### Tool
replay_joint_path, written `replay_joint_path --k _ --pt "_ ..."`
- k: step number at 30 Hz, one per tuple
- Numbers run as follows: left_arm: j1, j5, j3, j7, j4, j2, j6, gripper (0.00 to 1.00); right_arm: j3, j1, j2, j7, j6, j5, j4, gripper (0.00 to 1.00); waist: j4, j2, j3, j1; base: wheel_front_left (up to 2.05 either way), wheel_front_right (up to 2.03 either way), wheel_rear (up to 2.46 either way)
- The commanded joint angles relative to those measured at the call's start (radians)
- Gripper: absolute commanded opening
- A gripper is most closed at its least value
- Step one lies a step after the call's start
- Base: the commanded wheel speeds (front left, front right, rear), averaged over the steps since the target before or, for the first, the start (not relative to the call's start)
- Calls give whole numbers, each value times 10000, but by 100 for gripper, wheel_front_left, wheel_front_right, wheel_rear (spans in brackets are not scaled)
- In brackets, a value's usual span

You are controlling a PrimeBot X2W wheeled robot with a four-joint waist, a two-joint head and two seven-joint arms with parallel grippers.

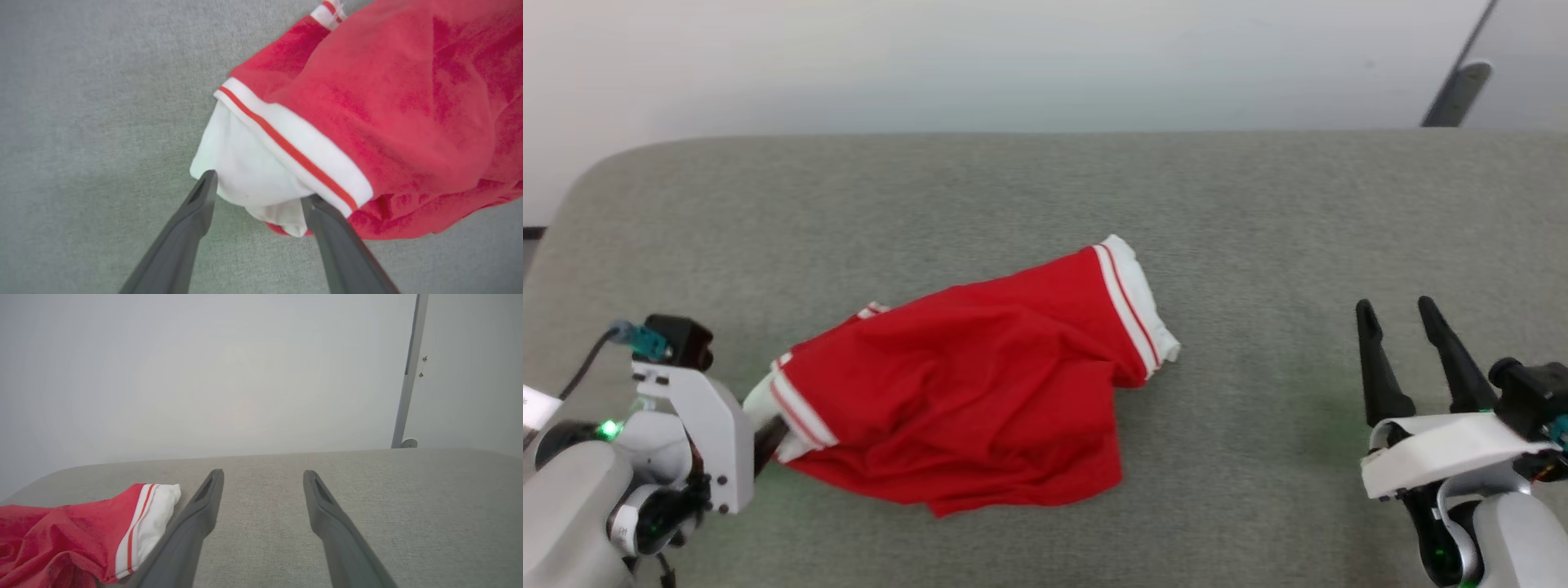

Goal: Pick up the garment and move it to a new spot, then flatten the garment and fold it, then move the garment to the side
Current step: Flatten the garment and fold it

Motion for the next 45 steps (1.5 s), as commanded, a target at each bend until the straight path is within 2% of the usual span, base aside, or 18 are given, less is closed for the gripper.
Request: replay_joint_path --k 1,11,19,26,31,41,42,43,45 --pt "103 90 81 -266 -150 11 62 100 107 -151 -16 120 -14 177 61 100 392 -1 -130 0 0 0 0" --pt "743 966 699 -3550 -1457 -228 717 100 1179 -1015 -468 1306 -14 731 867 100 1706 -1 -259 0 0 0 0" --pt "1428 1345 1251 -6059 -1518 -725 1254 100 2001 -1982 -837 2562 -14 1019 2020 100 2565 -1 -155 0 0 0 0" --pt "1876 1771 2295 -6748 -1514 -1589 1581 100 2117 -2804 -1197 3578 -14 1219 3312 100 3134 -1 0 0 0 0 0" --pt "2498 2876 3810 -6741 -1986 -2498 1440 100 2038 -3292 -1387 4404 -14 1238 4314 100 3463 -1 177 0 0 0 0" --pt "3208 4536 5851 -6750 -2011 -4118 514 100 2466 -3764 -1403 5746 -13 1601 5689 100 3850 -1 493 0 0 0 0" --pt "3226 4655 6020 -6750 -1988 -4261 416 100 2553 -3810 -1446 5771 -13 1529 5797 60 3877 -1 514 0 0 0 0" --pt "3243 4793 6171 -6751 -1940 -4363 322 100 2602 -3848 -1485 5714 -14 1477 5897 0 3897 -1 527 0 0 0 0" --pt "3230 5037 6381 -6751 -1825 -4551 137 100 2676 -3932 -1551 5641 -14 1320 6136 0 3924 -1 532 0 0 0 0"
